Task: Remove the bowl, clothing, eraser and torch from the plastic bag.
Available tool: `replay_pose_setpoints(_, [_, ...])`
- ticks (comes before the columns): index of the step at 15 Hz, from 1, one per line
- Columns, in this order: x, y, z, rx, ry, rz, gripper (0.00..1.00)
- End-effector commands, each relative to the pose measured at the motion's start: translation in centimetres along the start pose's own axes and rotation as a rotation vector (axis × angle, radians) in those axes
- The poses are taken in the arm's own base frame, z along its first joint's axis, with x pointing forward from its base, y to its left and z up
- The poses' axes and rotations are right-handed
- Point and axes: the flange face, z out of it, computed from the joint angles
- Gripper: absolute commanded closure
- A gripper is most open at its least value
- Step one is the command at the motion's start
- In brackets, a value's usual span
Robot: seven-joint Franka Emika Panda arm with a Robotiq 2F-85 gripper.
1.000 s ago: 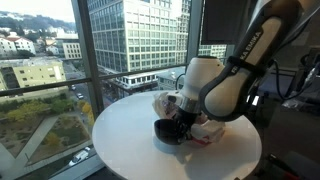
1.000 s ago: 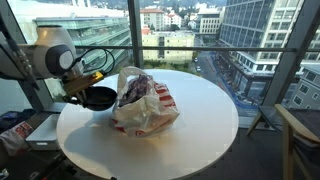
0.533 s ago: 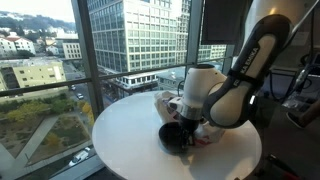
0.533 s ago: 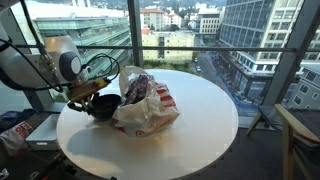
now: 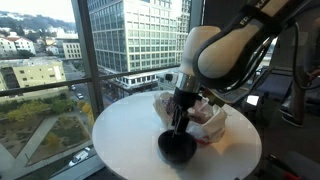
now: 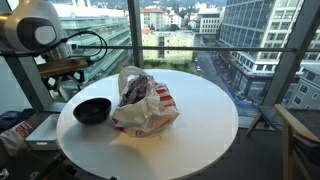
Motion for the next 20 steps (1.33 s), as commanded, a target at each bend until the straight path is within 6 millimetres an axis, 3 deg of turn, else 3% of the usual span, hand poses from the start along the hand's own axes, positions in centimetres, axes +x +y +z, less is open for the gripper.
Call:
replay_pose_setpoints(1, [-0.1, 1.6, -2.0, -0.024, 0.036, 0.046, 0.17])
replay_pose_setpoints(3, [-0.5, 3.7, -4.8, -0.045, 0.073, 0.091, 0.01])
replay_pose_setpoints(4, [-0.6, 3.9, -5.3, -0.049, 0.078, 0.097, 0.00])
replay_pose_setpoints(7, [-0.7, 3.9, -4.7, -0.047, 0.087, 0.115, 0.00])
replay_pose_setpoints(12, [0.6, 9.5, -4.7, -0.095, 0.175, 0.305, 0.00])
replay_pose_setpoints(16, [0.5, 15.4, -3.1, -0.198, 0.225, 0.463, 0.00])
replay_pose_setpoints(20, [-0.8, 19.1, 0.4, -0.209, 0.183, 0.629, 0.00])
